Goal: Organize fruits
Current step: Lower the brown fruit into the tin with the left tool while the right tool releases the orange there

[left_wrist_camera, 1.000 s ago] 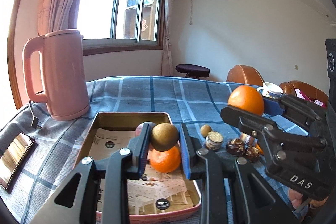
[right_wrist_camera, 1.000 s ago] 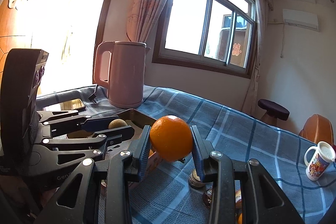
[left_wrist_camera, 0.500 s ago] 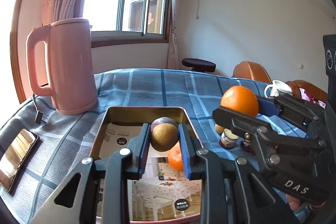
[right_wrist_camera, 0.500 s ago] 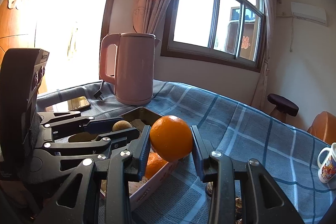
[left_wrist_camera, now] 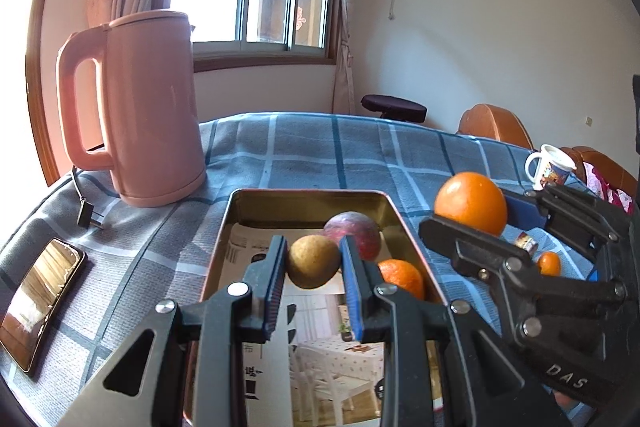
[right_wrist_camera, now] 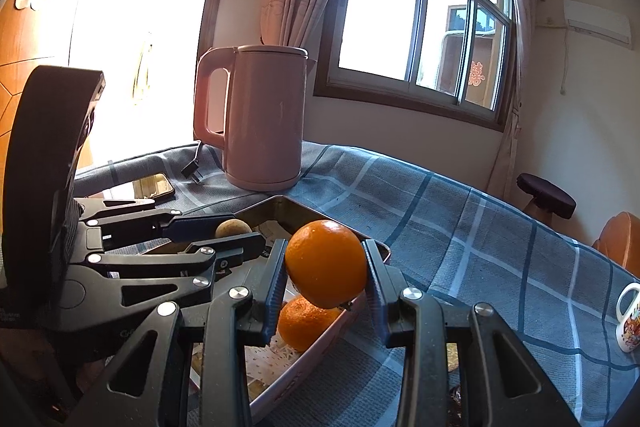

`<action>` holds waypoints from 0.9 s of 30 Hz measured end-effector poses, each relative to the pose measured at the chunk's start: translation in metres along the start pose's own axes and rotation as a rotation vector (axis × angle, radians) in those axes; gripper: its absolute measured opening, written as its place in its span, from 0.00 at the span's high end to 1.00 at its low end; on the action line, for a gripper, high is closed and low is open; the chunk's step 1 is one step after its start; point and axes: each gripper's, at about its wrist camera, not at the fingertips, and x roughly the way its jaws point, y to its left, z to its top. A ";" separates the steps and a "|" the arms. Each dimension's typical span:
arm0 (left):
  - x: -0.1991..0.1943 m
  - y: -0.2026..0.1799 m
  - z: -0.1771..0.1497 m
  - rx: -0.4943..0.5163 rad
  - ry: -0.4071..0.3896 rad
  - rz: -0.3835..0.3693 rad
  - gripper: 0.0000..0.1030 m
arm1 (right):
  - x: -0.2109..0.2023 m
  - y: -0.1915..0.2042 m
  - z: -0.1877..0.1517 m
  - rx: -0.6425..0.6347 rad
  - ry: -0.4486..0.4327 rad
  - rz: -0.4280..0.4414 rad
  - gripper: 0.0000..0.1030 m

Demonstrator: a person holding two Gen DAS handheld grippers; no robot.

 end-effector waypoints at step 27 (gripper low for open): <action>0.025 0.021 -0.001 -0.079 0.131 -0.009 0.73 | 0.035 0.014 -0.010 -0.027 0.120 0.038 0.63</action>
